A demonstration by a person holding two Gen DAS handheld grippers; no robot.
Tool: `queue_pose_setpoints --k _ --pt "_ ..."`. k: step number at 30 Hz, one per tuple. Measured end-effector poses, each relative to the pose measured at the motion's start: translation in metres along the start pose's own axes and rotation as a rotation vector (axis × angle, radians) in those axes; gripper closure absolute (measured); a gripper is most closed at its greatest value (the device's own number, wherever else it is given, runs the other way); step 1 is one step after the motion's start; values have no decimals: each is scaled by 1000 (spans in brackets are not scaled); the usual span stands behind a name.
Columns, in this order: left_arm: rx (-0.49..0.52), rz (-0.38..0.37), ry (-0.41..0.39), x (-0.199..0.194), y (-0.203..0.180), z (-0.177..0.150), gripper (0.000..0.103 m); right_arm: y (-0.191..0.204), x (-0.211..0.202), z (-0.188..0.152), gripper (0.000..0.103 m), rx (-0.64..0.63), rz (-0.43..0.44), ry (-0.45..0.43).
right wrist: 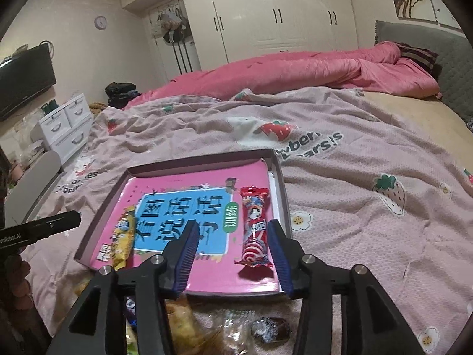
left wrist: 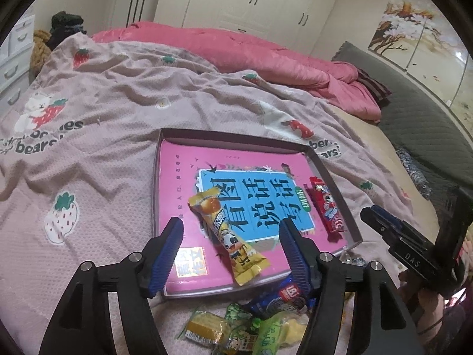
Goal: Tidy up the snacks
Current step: 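Open the left gripper onto the book while the right releases the candy stick beside it, then move both tools back toward the remaining snack pile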
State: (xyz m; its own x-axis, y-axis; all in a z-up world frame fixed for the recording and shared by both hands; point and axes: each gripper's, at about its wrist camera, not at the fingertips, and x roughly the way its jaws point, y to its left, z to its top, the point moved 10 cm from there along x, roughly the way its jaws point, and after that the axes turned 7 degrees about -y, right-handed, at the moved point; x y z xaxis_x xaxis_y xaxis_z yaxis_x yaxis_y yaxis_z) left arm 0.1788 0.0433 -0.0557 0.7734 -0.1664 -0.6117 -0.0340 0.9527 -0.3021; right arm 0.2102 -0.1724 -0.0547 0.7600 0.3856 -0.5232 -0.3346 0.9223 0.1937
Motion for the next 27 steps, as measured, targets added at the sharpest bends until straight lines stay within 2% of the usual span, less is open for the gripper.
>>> queue_pose_setpoints --k 13,27 --pt "4 20 -21 -23 9 4 32 13 -17 0 50 -32 16 -13" --pt "22 27 7 -33 15 -9 32 27 -31 -7 47 -66 42 -8"
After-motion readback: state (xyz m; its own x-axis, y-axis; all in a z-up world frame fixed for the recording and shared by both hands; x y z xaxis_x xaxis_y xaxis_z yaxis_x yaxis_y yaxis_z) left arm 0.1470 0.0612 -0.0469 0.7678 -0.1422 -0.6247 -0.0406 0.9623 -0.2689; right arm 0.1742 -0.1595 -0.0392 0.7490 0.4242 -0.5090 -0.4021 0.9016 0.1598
